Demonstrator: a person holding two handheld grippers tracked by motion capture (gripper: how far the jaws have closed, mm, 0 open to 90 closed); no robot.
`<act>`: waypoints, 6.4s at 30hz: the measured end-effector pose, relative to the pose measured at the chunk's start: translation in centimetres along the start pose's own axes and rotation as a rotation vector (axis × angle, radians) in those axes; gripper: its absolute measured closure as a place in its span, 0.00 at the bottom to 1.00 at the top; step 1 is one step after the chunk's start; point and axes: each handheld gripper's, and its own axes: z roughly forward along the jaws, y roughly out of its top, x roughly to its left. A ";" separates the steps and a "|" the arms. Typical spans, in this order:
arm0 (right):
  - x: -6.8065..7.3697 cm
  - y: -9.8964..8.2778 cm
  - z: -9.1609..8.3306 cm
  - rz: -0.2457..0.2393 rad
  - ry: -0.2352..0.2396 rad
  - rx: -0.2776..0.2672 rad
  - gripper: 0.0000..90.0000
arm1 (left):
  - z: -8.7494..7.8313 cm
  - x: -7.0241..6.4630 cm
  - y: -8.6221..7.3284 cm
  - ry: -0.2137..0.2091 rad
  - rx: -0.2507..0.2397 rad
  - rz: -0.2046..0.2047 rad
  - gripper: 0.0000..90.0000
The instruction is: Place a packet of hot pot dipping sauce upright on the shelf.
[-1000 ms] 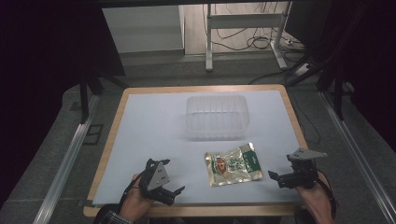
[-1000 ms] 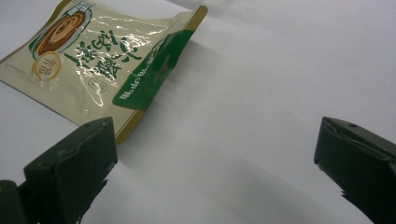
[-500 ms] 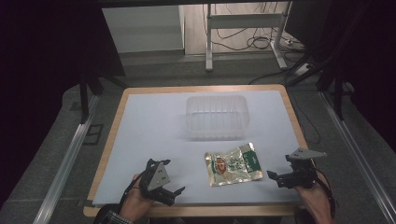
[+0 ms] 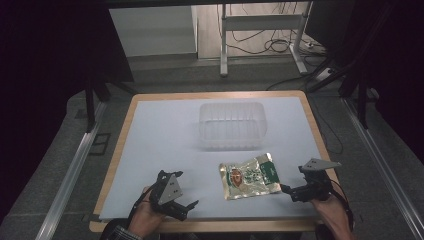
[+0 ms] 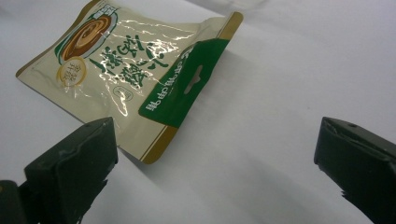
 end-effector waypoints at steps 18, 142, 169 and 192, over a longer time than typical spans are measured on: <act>0.4 0.6 1.6 0.002 0.081 0.012 0.00 | 0.1 -0.1 0.1 -0.001 0.005 0.013 0.00; 0.6 11.4 0.1 0.427 0.433 -0.167 0.99 | -0.2 0.0 0.2 -0.023 -0.056 -0.020 0.00; -0.7 14.3 -1.5 0.454 0.441 -0.230 0.99 | -0.2 0.0 0.2 -0.024 -0.053 -0.014 0.00; -2.4 18.3 -1.6 0.454 0.351 -0.288 0.99 | -0.1 -0.1 0.2 -0.023 -0.049 -0.011 0.00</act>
